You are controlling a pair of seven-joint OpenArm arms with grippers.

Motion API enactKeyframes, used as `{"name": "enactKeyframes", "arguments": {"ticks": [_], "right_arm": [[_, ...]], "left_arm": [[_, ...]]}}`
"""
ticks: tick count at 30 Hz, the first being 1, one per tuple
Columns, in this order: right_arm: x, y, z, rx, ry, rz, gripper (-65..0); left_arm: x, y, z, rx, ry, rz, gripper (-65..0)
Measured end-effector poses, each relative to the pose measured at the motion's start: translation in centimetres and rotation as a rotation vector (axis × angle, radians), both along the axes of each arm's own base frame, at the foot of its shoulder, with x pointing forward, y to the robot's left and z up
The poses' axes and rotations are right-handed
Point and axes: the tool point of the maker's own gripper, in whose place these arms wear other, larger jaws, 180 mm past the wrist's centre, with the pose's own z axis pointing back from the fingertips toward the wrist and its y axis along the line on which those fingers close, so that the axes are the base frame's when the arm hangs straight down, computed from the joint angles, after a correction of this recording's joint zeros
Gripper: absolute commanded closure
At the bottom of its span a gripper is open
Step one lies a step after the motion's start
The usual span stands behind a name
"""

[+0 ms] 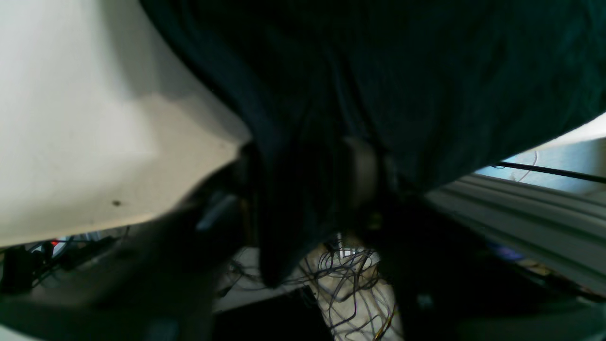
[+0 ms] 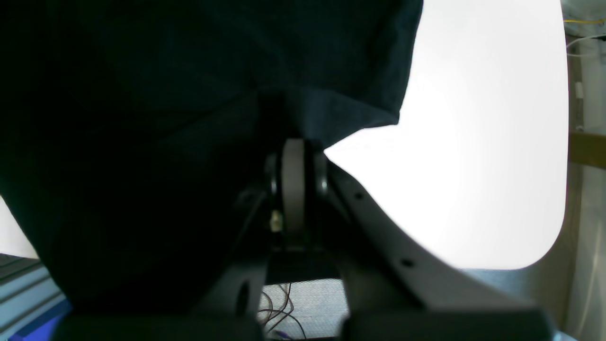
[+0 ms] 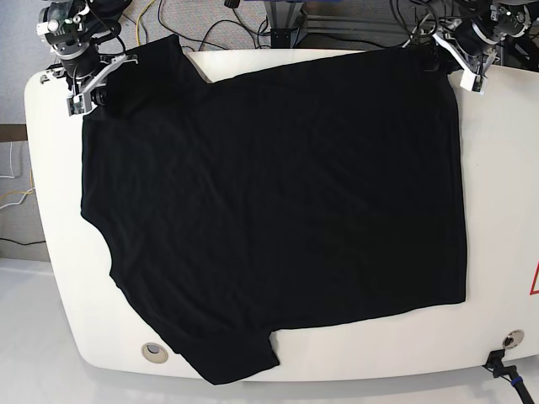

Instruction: Fold the T-shirt properly

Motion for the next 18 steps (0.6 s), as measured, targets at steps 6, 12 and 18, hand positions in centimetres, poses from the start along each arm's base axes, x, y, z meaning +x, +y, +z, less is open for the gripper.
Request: {"name": "enactKeyframes", "arguments": {"ticks": [6,12,18], "right_arm": [[0.02,0.0,0.01,0.0,-0.001,0.0,-1.9],[0.04,0.04,0.02,0.003,-0.002,-0.001,-1.5],[-0.2,0.7,-0.34,0.03,-0.005,-0.022,0.0]], "left_arm": [[-0.19,-0.07,-0.18,0.0,0.01,0.001,0.0],[-0.25,-0.09,-0.21,0.001,0.014,-0.003,0.0],[-0.29,-0.02,-0.18,0.004,0.018,-0.007,0.0]]}}
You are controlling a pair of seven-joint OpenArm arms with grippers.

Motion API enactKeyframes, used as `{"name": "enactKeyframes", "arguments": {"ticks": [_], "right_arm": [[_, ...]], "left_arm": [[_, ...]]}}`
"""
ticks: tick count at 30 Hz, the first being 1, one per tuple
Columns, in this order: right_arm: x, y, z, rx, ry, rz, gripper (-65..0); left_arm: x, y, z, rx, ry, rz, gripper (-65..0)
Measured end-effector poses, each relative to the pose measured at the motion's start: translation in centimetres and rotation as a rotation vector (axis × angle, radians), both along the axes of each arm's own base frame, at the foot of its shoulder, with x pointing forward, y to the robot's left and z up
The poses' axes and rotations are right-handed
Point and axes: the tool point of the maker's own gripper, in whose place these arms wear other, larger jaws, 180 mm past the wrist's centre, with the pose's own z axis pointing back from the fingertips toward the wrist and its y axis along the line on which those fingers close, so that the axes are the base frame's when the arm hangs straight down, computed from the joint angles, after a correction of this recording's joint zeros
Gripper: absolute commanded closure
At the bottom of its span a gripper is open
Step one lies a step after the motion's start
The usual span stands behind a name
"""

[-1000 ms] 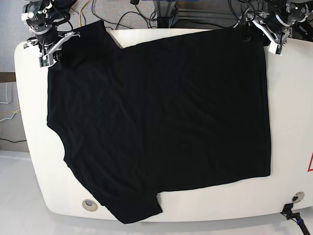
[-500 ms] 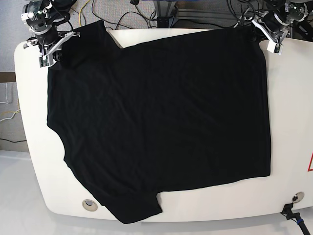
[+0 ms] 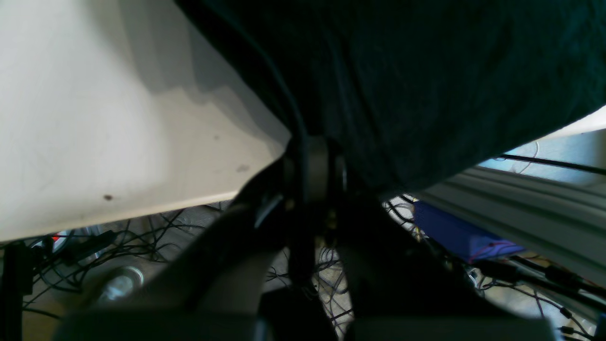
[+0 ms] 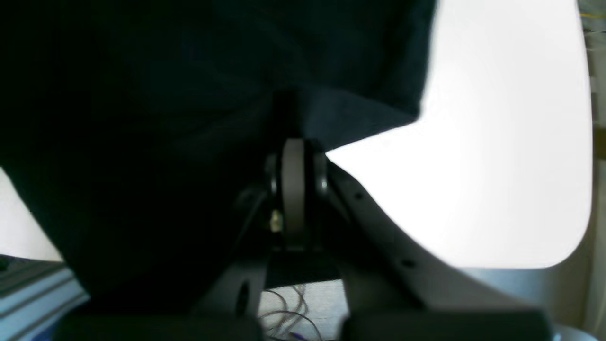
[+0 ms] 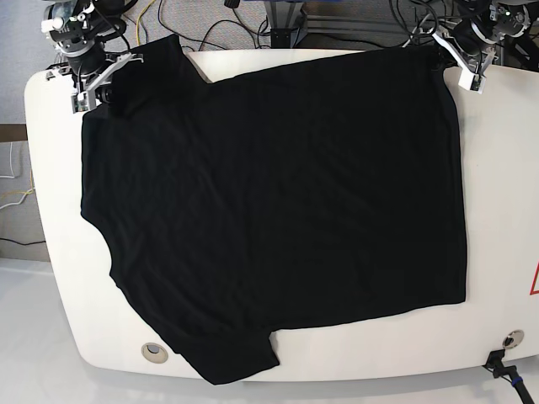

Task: Fold the T-shirt properly
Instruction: 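Pull the shoulder edge outward with both grippers, spreading the shirt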

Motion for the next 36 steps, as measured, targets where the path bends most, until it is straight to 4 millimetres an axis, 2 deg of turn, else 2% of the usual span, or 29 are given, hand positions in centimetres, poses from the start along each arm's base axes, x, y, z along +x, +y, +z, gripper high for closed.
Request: {"name": "enactKeyframes", "arguments": {"ticks": [4,7,11,16,19,22,26,30,32,36], "right_arm": [[-0.5,0.7,-0.4,0.031,0.003,-0.022,0.0],[-1.7,1.4,-1.0,0.054,0.026,-0.033,0.0],[-2.9,2.1,-1.5,0.069,0.048,-0.054,0.0],[-3.4,3.4,-1.6,0.101,0.052,-0.019,0.0],[-4.0,4.6,-2.0,0.128,0.067,0.005,0.0],[-3.8,5.1,-1.7,0.137,0.058,0.044,0.0],[-3.1,5.7,-0.3,0.235,-0.022,0.031,0.0],[-1.0,4.2,1.5,0.23,-0.089,0.07,0.0],[0.3,4.3,2.6,0.258,-0.143,0.081,0.0],[1.7,4.4,3.4,0.265,-0.181,0.095,0.0]], "left_arm": [[-0.4,0.0,0.5,0.031,0.009,-0.026,0.0],[-0.6,0.0,1.4,0.053,0.002,-0.056,0.0],[-0.2,0.5,2.0,0.076,-0.011,-0.076,0.0],[0.7,1.0,3.2,0.111,-0.046,-0.095,0.0],[2.7,1.4,4.1,0.119,-0.097,-0.088,0.0],[4.9,1.4,5.0,0.12,-0.161,-0.085,0.0],[6.8,1.6,5.4,0.136,-0.169,-0.086,0.0],[10.5,2.3,7.1,0.186,-0.236,-0.094,0.0],[11.9,2.6,7.7,0.213,-0.251,-0.095,0.0],[14.7,3.2,9.4,0.247,-0.306,-0.081,0.0]]}}
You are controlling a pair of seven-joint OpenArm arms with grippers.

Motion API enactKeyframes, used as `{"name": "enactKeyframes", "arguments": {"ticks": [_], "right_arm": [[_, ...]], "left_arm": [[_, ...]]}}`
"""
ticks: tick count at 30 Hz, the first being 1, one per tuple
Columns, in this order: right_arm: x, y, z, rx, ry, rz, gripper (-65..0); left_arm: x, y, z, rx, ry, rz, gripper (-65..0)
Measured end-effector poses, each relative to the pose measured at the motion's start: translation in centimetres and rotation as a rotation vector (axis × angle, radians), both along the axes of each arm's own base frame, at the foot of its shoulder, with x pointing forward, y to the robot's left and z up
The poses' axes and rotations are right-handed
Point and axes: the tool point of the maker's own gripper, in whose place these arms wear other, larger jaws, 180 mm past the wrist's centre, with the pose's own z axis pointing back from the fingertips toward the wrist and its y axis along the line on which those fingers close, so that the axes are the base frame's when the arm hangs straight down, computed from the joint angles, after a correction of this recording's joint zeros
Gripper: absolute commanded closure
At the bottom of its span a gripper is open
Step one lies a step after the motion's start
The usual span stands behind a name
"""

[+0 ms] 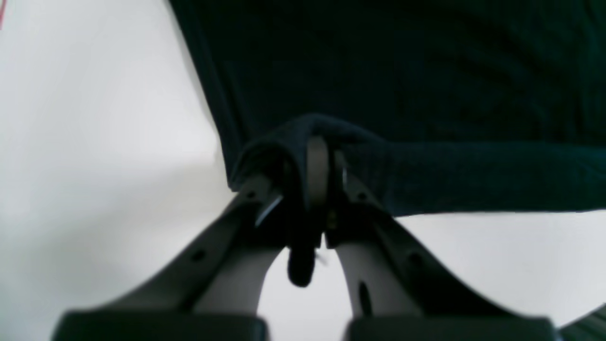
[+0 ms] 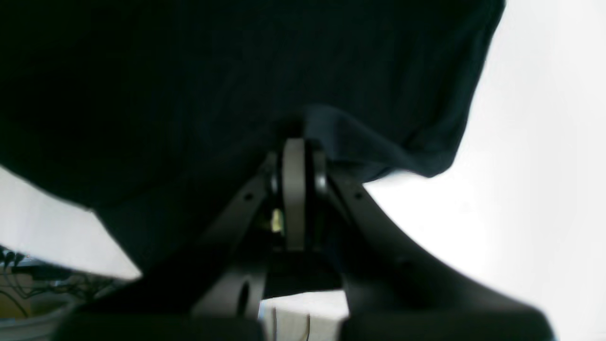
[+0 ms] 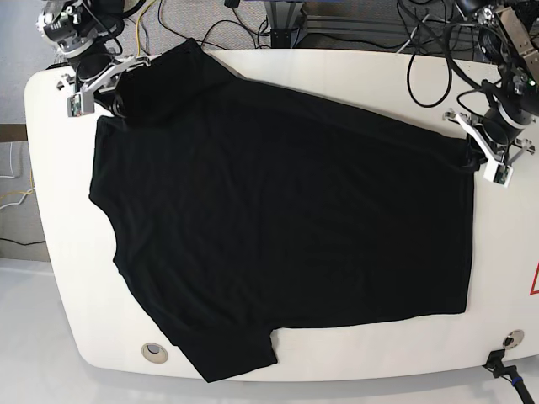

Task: Fold the T-shirt properly
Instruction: 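Pull the shoulder edge outward with both grippers, spreading the shirt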

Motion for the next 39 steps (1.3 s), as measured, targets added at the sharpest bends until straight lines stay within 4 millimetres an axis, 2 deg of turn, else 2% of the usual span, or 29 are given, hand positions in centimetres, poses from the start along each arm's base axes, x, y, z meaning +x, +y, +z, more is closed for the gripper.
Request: {"name": "enactKeyframes", "arguments": {"ticks": [4,7,10,12,15,18,23,29,34,36,37,39], "right_arm": [[2.2,0.1,1.1,0.004,-0.061,0.003,0.0],[3.7,-0.1,1.1,-0.021,-0.031,0.01,0.0],[6.1,0.1,2.7,-0.013,-0.1,0.016,0.0],[7.1,0.0,3.0,-0.013,-0.11,0.015,0.0],[8.7,-0.6,3.3,-0.074,-0.092,0.011,0.0],[10.8,-1.1,4.2,-0.087,-0.128,-0.003,0.0],[13.2,-2.4,2.5,-0.068,-0.087,-0.043,0.0],[15.6,-3.1,0.2,-0.016,-0.048,-0.077,0.0],[16.4,-3.0,-1.6,0.041,-0.019,-0.09,0.0],[16.4,-2.9,-2.2,0.057,-0.005,-0.092,0.0],[16.3,-2.9,-2.5,0.06,0.004,-0.098,-1.4],[16.4,-3.3,-2.6,0.057,0.009,-0.1,-9.1]], "left_arm": [[1.9,0.7,0.6,0.007,-0.002,0.022,0.0],[2.8,0.8,-0.3,-0.031,0.017,0.043,0.0],[3.2,0.5,-1.9,-0.086,0.053,0.061,0.0],[3.4,0.7,-2.4,-0.102,0.064,0.069,0.0],[4.0,0.8,-2.8,-0.122,0.073,0.078,0.0],[5.4,0.8,-2.5,-0.151,0.053,0.084,0.0],[8.4,0.9,-1.3,-0.203,0.005,0.094,0.0],[9.7,1.1,-3.0,-0.295,0.023,0.153,0.0],[9.3,1.1,-4.4,-0.328,0.053,0.172,0.0],[9.0,1.9,-5.0,-0.332,0.077,0.184,0.0],[8.6,2.6,-5.5,-0.328,0.095,0.194,0.0],[7.9,3.8,-6.4,-0.324,0.134,0.213,0.0]]}}
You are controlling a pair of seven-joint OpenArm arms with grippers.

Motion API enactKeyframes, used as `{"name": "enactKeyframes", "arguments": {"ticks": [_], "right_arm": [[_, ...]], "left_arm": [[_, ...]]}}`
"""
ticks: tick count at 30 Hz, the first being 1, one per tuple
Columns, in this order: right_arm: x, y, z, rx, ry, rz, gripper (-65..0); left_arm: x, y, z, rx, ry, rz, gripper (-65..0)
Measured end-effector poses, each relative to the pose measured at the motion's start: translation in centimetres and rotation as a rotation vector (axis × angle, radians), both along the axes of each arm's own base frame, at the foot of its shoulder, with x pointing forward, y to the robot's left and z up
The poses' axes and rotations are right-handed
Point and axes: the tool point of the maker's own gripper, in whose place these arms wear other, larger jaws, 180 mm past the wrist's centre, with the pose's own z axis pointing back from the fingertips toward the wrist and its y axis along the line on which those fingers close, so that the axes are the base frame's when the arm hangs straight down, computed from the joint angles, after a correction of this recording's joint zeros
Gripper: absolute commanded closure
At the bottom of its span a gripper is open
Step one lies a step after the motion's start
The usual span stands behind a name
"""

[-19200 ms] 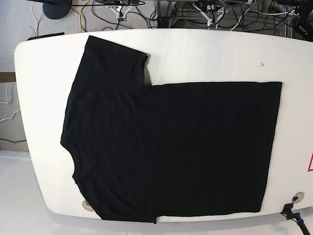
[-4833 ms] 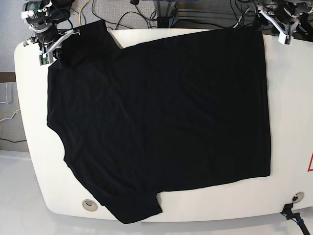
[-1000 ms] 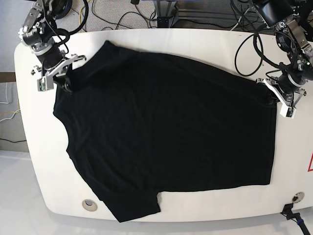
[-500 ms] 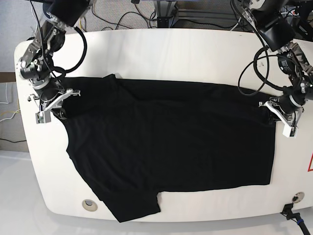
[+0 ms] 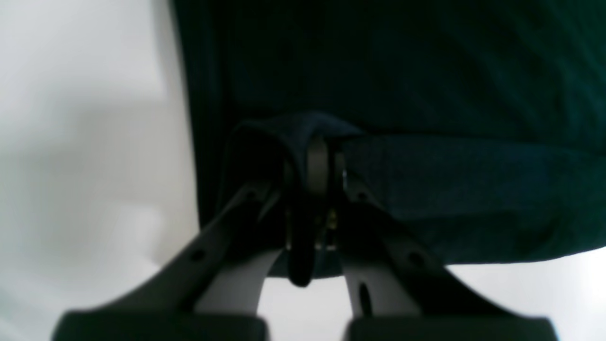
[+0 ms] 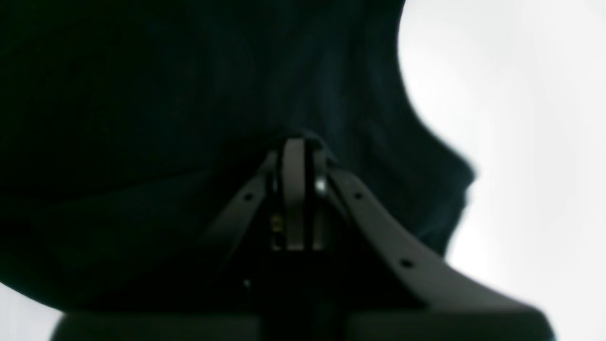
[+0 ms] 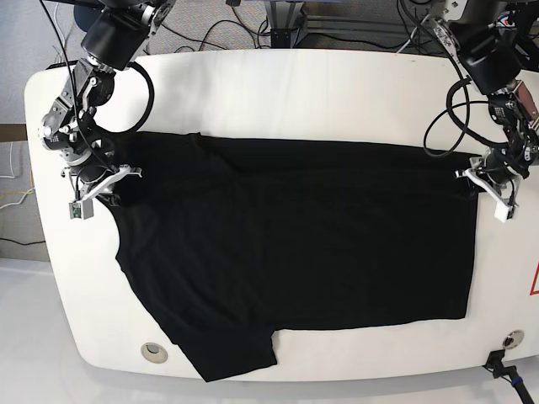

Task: Fold the T-shirt properly
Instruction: 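Pull the shoulder edge outward with both grippers, spreading the shirt, then regrasp the shirt's shoulder corners with both grippers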

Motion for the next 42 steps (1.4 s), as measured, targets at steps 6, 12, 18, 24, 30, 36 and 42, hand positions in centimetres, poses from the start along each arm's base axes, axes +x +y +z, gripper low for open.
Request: {"name": "enactKeyframes", "arguments": {"ticks": [6,12,18,24,30,36,42], "right_arm": [[-0.2,-2.5,-0.1,-0.038,0.013,-0.016,-40.0],[0.0,-3.4,2.8,-0.12,-0.043,-0.005,-53.9],[-2.9,-2.2,6.3,-0.265,-0.089,0.055,-53.9],[-7.3,-2.8,3.1,-0.252,0.018,-0.005,-53.9],[-8.5,-4.2,-0.8,-0.243,0.088,-0.05,-53.9],[-7.5,-3.5,-2.8,-0.201,0.104,-0.044,-53.9],[-8.0,-3.0,-3.8,-0.171,0.123,-0.06,-53.9]], "left_arm": [[-0.2,2.0,-1.1,-0.019,-0.007,0.049,-28.1],[0.8,2.7,0.6,0.035,-0.039,0.024,-62.3],[1.7,2.5,6.3,0.212,-0.186,-0.079,-62.6],[-2.4,-0.7,7.6,0.339,-0.264,-0.257,-62.6],[-6.0,-0.7,6.1,0.34,-0.257,-0.275,-62.6],[-7.8,0.2,4.9,0.382,-0.22,-0.275,-62.6],[-8.1,1.0,5.2,0.392,-0.223,-0.253,-62.6]]}}
